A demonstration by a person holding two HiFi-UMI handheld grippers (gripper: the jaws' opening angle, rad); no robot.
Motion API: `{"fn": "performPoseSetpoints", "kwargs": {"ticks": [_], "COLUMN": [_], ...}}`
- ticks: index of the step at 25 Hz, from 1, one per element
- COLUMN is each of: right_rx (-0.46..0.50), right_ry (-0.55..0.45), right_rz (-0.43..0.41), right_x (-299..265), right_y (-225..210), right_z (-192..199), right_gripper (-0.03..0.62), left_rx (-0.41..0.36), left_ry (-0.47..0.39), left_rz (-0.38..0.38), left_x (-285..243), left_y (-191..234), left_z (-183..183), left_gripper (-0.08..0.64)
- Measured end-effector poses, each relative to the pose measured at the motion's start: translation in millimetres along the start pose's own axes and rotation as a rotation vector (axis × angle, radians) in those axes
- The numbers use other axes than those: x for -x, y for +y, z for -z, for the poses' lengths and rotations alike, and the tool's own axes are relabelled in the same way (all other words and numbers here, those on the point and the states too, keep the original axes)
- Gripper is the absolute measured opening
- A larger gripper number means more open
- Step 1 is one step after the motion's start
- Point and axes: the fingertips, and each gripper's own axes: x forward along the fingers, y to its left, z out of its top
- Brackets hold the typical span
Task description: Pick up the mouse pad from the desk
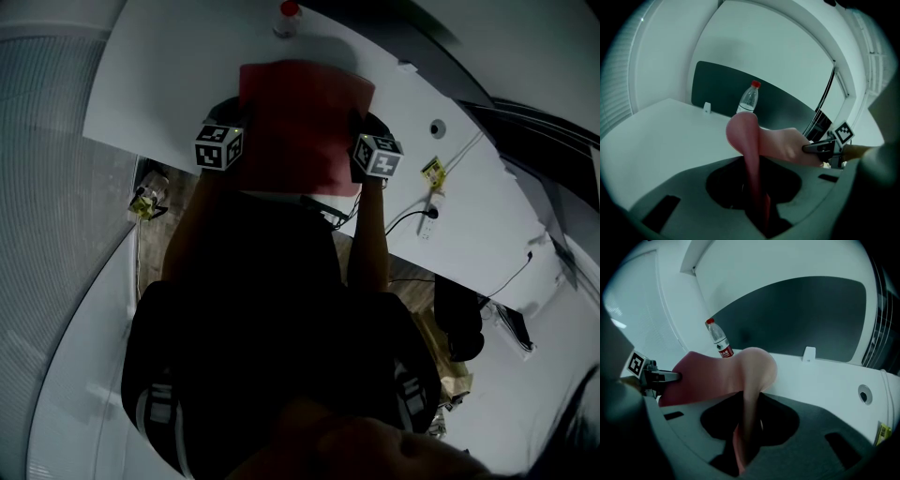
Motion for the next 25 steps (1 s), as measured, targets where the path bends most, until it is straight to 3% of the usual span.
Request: {"fn": "performPoseSetpoints", "kwargs": {"ticks": [25], "right_rx": [-0.026], "right_ry": [-0.126], "right_rz": [0.030], "right_x": [70], "right_y": [1], "right_z": [13], "right_gripper": [0.080], "left_rx": [-0.083], "left_ry": [-0.105], "left_rz": [0.041], "left_x": [38], "left_y": [-52], "left_z": [-12], "left_gripper": [0.061]}}
